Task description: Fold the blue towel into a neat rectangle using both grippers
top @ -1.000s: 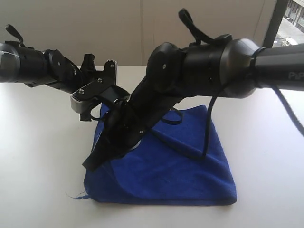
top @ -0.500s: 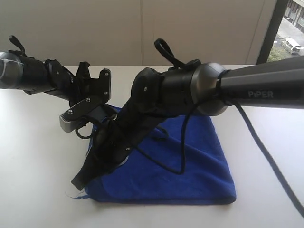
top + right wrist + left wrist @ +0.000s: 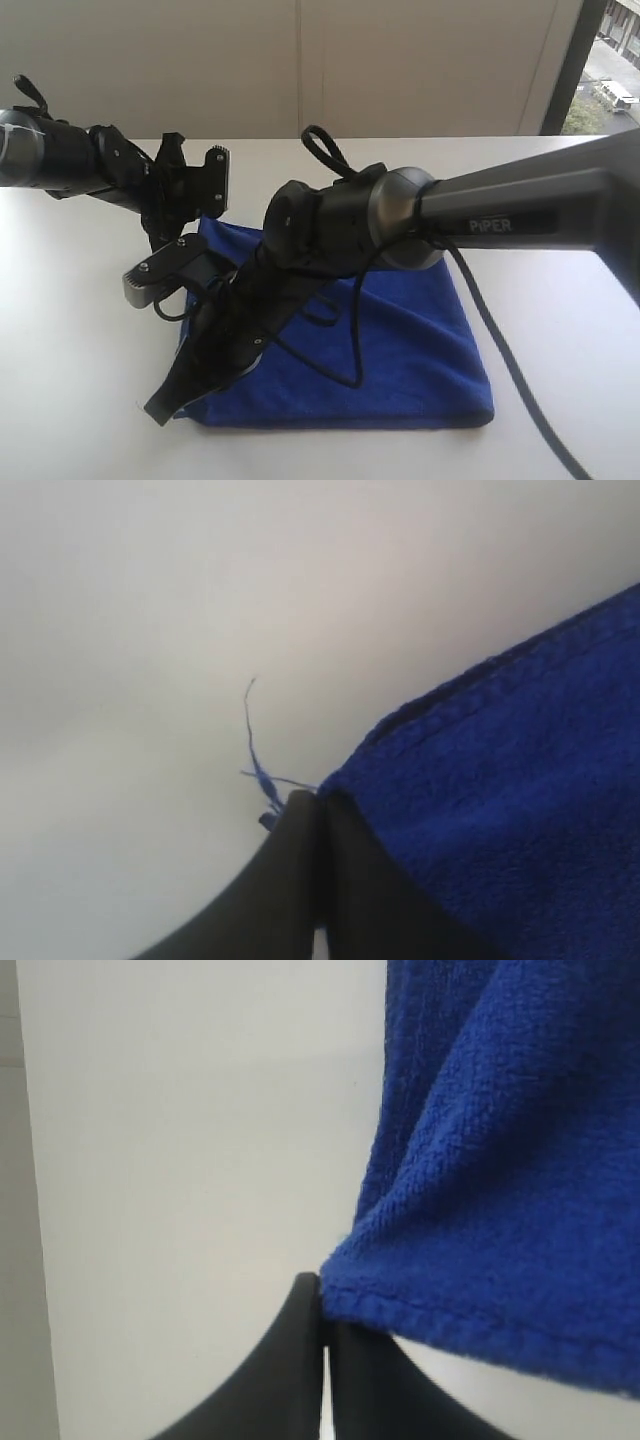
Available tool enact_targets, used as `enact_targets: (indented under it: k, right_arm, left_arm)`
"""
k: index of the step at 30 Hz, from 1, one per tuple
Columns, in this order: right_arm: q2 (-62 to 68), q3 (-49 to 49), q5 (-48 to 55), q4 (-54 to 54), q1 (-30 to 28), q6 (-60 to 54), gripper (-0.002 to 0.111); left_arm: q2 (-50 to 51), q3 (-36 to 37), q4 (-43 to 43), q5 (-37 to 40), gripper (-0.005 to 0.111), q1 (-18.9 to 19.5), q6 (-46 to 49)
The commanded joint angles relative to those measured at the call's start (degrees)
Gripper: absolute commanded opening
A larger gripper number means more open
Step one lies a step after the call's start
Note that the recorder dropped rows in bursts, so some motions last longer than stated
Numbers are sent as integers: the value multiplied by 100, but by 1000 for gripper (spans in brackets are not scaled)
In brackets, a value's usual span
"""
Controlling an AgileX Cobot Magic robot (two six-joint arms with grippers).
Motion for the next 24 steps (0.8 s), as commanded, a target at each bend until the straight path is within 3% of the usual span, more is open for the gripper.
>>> enact_targets:
  k: [1, 5, 9, 14, 17, 24]
  right_arm:
    - [24, 22, 10, 318, 21, -338, 0]
    - [24, 22, 2, 505, 21, -488, 1]
    - [24, 22, 2, 515, 21, -488, 15]
    - [24, 22, 2, 608, 29, -488, 36]
    - [24, 22, -10, 608, 29, -488, 43]
    - [24, 1, 24, 617, 29, -488, 44]
  left_arm:
    - [2, -24, -65, 63, 0, 23, -17]
    - [2, -24, -65, 52, 0, 50, -17]
    - [2, -24, -65, 74, 2, 112, -17]
    - [2, -24, -65, 98, 22, 138, -17]
    - [2, -24, -65, 73, 34, 138, -17]
    - [2, -24, -65, 34, 55, 138, -17]
